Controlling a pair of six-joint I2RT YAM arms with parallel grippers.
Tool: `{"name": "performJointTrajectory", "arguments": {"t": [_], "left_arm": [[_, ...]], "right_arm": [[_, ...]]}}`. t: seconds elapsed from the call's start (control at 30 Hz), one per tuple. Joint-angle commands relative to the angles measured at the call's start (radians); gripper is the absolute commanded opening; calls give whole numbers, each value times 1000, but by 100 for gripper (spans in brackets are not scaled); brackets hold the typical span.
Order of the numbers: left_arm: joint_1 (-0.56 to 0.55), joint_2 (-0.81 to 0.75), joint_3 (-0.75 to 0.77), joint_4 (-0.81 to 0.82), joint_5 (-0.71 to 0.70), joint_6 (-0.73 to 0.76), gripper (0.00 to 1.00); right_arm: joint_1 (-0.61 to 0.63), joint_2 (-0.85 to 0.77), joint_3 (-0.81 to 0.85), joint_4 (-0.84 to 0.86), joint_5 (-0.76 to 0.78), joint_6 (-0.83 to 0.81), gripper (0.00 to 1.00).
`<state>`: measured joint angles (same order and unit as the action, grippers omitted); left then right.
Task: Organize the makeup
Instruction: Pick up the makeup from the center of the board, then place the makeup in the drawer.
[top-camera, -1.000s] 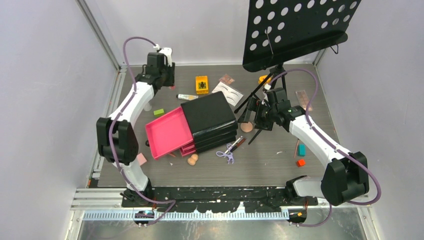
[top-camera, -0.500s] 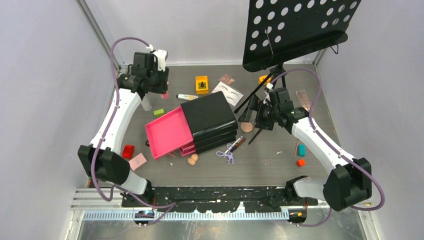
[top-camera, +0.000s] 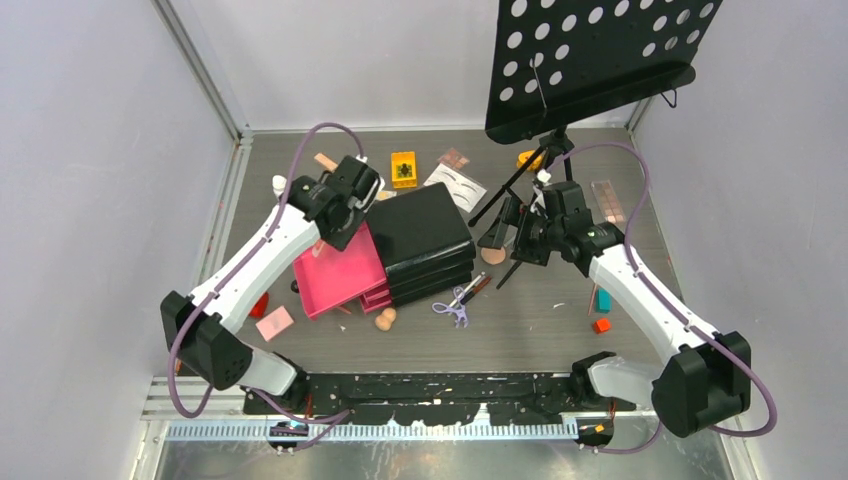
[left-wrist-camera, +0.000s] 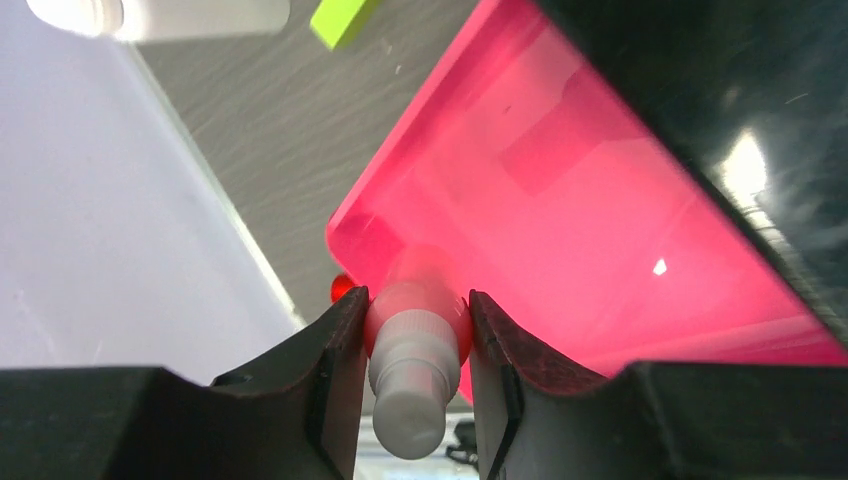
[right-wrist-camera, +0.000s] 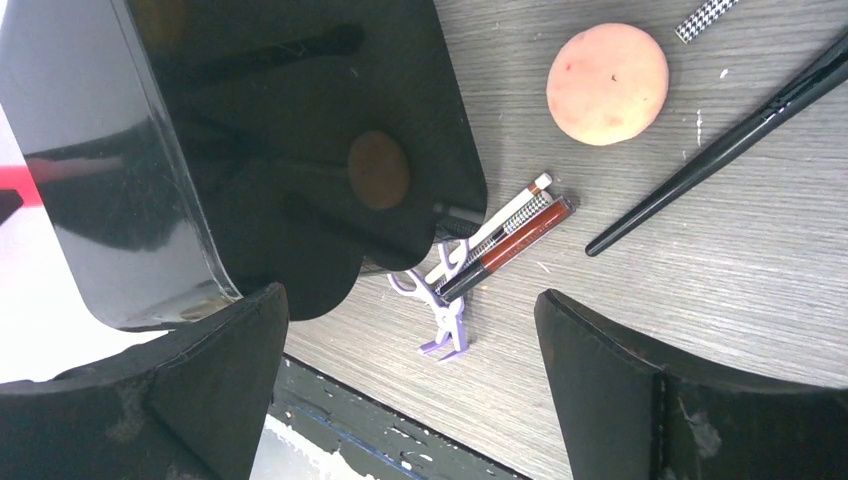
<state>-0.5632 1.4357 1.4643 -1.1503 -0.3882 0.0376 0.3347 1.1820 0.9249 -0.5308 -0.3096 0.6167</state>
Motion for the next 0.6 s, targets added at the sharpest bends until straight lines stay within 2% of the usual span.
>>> {"name": "performJointTrajectory", "arguments": {"t": [0.0, 0.13, 0.23, 0.4, 0.47, 0.57], "left_arm": [[-12, -45, -62, -33, -148, 23, 0], [-12, -66, -121, 42, -151, 44, 0], [-14, -58, -147, 71, -149, 61, 5], [-15, -20, -183, 101, -148, 71, 18], [-17, -9, -191, 112, -157, 71, 29], [-19, 1, -199, 124, -165, 78, 39]], "right_arm": [[5, -41, -13, 31, -8, 22, 98], [5, -48, -17, 30, -9, 26, 98], [6, -54, -17, 28, -7, 28, 97], [7, -61, -20, 25, 0, 32, 97], [6, -61, -18, 23, 0, 32, 97], [6, -63, -18, 22, 3, 34, 97]]}}
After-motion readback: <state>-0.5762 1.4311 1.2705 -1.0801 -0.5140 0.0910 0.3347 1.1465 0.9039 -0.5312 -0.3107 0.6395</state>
